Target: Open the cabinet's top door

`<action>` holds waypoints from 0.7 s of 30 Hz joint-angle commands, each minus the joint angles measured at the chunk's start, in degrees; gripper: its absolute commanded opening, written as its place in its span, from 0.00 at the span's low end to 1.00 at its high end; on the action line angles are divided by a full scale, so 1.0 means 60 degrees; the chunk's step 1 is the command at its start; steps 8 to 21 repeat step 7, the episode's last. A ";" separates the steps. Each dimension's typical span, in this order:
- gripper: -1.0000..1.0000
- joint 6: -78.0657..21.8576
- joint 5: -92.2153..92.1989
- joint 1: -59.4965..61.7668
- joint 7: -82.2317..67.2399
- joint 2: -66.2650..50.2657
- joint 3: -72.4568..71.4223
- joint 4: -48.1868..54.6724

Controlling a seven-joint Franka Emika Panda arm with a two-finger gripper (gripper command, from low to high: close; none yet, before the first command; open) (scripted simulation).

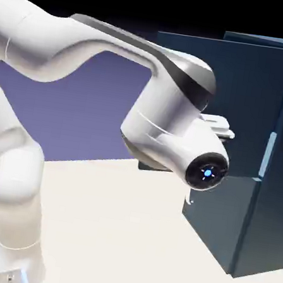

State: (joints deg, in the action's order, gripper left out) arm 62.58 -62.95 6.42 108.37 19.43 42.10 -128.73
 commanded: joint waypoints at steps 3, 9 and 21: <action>0.00 -0.1228 0.0122 -0.0211 -0.0401 -0.1040 0.0558 0.0928; 0.00 -0.2580 0.0137 -0.0256 -0.0910 -0.2256 0.1013 0.1971; 0.00 -0.2580 0.0137 -0.0256 -0.0910 -0.2256 0.1013 0.1971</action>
